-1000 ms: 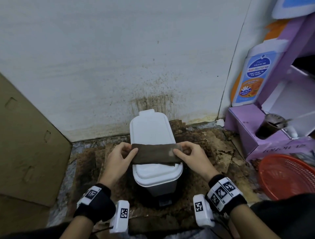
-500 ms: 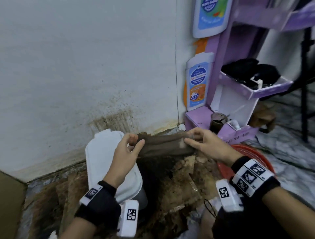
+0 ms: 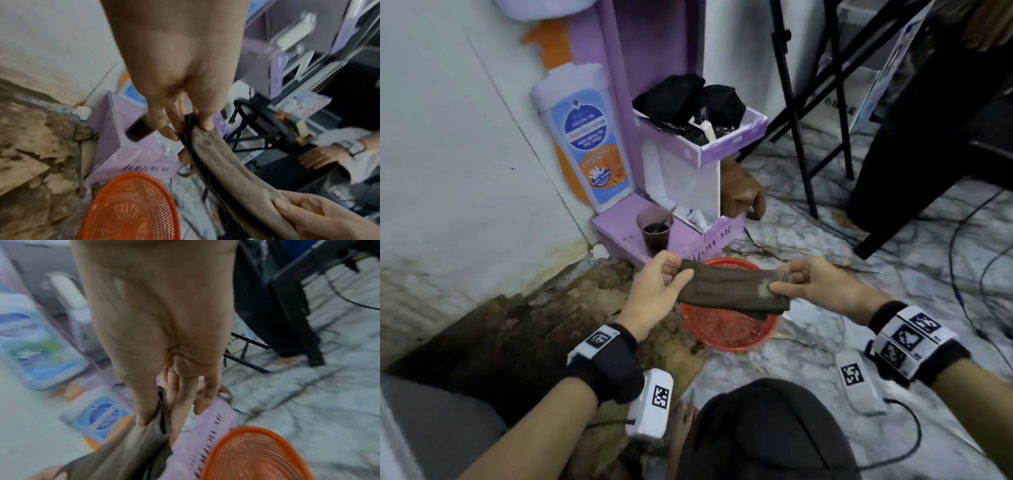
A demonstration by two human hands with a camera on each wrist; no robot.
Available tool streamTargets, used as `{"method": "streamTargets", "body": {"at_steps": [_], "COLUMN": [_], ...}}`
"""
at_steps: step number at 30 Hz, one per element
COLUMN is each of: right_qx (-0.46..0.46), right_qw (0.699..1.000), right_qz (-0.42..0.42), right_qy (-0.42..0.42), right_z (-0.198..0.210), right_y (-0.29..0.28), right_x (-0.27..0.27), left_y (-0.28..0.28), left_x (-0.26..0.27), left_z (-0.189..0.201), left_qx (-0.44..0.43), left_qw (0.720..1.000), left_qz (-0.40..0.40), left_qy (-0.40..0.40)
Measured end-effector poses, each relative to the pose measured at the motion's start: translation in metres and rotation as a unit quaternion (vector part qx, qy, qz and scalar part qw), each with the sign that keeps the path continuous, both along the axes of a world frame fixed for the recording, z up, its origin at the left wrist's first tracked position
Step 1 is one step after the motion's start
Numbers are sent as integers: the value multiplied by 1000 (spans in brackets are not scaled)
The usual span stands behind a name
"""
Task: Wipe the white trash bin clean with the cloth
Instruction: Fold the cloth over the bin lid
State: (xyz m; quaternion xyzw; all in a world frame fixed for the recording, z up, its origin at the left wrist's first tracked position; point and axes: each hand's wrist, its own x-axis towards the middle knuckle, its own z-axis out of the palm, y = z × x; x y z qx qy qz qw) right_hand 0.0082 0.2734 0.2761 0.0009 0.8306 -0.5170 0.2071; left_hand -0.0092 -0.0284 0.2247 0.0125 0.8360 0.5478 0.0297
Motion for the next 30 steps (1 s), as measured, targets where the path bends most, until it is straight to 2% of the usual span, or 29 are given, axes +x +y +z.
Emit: {"method": "streamTargets", "body": {"at_steps": [3, 8, 11, 16, 21, 30], "right_qx": [24, 44, 33, 65, 78, 78], "right_qw": [998, 988, 982, 976, 973, 973], "right_qz": [-57, -139, -178, -203, -217, -209], "right_qy": [-31, -54, -59, -41, -24, -53], "right_z": [-64, -201, -249, -282, -291, -291], "right_y": [9, -1, -17, -35, -37, -34], "right_x": [12, 27, 29, 32, 35, 30], "left_y": [21, 24, 14, 10, 11, 22], "left_x": [-16, -20, -20, -22, -22, -26], "left_z": [-58, -161, -205, -241, -262, -251], "left_qx": [-44, -96, -117, -136, -139, -115], "left_qw": [998, 991, 986, 984, 985, 990], "left_qz": [-31, -35, -16, -7, -3, 20], "left_qy": [-27, -84, -114, -114, -105, -83]}}
